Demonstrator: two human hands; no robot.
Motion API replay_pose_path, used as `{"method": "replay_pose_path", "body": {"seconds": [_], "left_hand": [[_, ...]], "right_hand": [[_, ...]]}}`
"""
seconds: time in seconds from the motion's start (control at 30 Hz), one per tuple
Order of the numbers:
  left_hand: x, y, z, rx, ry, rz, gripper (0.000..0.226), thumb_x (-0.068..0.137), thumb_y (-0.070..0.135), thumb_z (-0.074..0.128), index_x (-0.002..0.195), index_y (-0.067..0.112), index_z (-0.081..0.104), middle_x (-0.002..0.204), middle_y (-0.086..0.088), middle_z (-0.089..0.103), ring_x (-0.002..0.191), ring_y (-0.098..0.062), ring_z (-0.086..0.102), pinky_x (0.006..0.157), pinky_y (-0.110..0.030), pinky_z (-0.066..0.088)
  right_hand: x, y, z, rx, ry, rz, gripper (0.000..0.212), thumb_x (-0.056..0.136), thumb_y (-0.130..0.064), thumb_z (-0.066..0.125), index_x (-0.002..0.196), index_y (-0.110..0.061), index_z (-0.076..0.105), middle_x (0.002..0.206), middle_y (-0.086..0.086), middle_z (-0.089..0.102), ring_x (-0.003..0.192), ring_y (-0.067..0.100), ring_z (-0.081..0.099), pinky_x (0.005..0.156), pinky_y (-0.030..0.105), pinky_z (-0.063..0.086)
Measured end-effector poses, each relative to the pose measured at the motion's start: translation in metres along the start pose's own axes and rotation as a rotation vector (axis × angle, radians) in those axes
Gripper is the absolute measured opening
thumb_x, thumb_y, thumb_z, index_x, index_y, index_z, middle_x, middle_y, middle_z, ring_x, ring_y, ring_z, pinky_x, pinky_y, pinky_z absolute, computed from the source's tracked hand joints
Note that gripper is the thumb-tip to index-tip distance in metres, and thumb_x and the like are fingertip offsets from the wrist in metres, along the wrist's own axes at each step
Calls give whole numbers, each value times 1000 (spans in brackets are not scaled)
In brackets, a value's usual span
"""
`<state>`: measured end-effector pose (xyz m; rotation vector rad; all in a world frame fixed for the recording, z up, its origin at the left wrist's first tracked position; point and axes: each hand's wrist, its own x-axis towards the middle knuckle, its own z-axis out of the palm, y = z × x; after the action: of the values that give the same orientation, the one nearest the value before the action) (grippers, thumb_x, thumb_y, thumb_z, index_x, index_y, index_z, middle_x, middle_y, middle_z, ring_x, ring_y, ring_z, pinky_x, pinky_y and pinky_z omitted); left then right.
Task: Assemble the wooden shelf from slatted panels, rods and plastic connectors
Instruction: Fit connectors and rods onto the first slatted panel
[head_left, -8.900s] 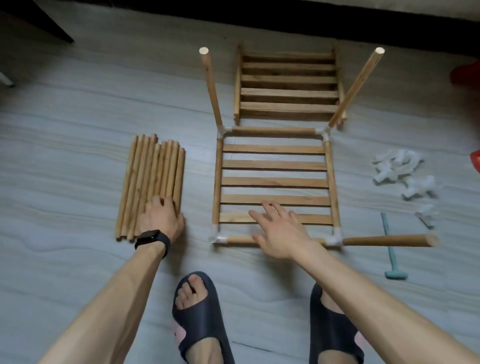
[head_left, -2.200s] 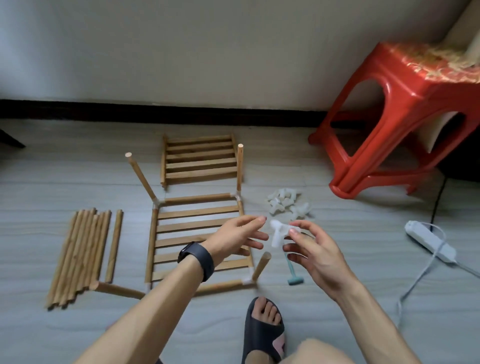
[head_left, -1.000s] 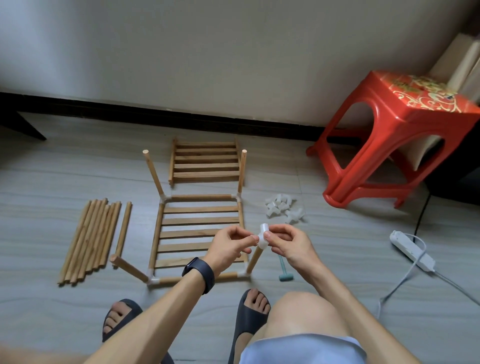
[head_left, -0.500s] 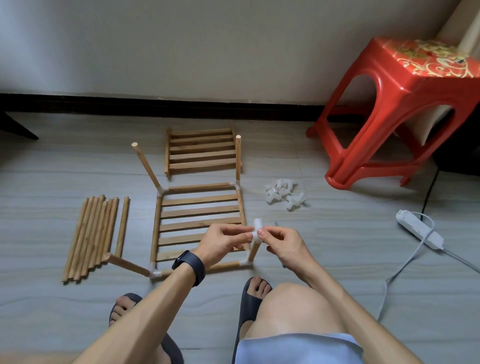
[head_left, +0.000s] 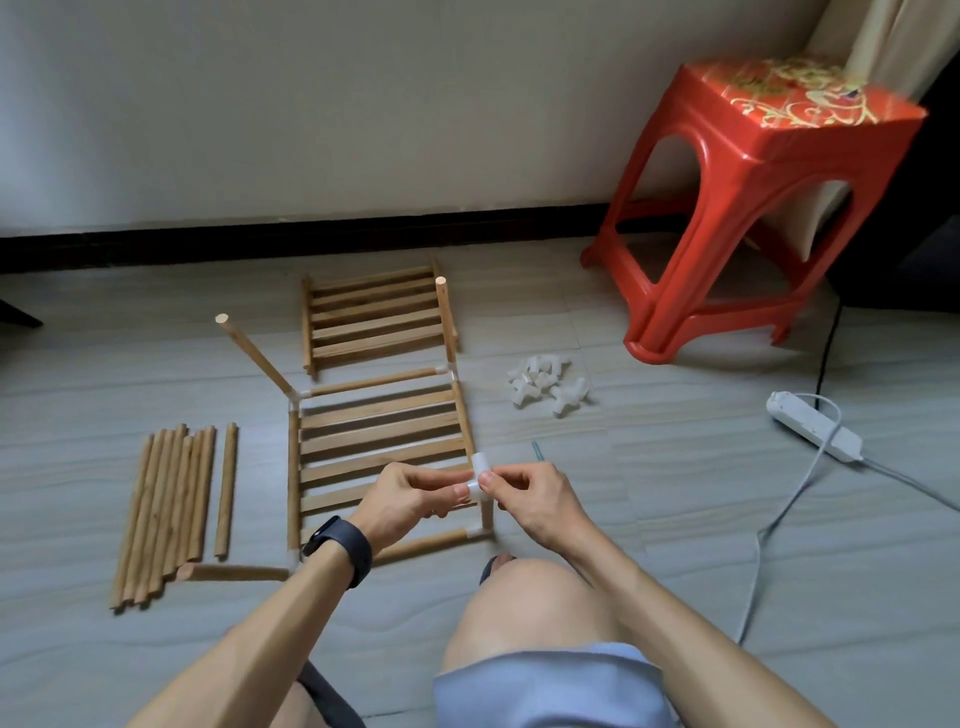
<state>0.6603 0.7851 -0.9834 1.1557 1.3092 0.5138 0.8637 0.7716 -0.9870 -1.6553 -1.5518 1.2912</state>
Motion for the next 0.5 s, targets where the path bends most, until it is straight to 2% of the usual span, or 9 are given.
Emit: {"method": "replay_pose_path", "body": {"seconds": [0.07,0.17,0.23,0.37,0.43,0.5], "left_hand": [[-2,3,3,8,16,-6,20,86,27,77,106,30,79,97,-3,78,82,-17,60,89,-36,53],[-7,5,7,30,19,-24,18,87,29,77,103,36,79,100,-5,77,88,-22,62,93,-43,52],[-12,7,10,38,29,-25,18,87,30,77,103,38,79,100,-3,77,88,-23,62,94,-44,52],[-19,13,12,60,39,-23,20,88,30,75,108,35,76,95,2,78,77,-14,59,79,-32,50],[-17,14,10,102,-4,-31,23,87,35,75,110,37,76,95,6,77,79,-12,61,78,-29,49],[-13,16,6,134,-47,-44,24,84,41,77,108,39,77,96,8,77,87,-11,64,81,-29,48]], "right_hand": [[-2,-2,-2,-10,4,5,24,95,-42,63,87,-25,78,53,-21,56,56,-5,50,57,14,38],[-10,-3,-5,4,-2,8,19,96,-42,62,88,-32,76,56,-23,59,58,-7,52,57,10,40],[-15,-5,-5,13,1,11,21,96,-43,62,95,-29,78,58,-23,62,62,-9,55,59,8,41],[-16,-6,-8,53,-33,39,26,95,-43,64,104,-24,78,58,-30,61,63,-15,56,60,5,41],[-14,-1,-11,130,-85,61,21,92,-44,68,102,-29,78,74,-29,69,78,-10,63,72,12,50],[-12,6,-15,214,-118,111,16,89,-46,71,99,-36,78,94,-18,76,94,-2,68,86,25,56]]}}
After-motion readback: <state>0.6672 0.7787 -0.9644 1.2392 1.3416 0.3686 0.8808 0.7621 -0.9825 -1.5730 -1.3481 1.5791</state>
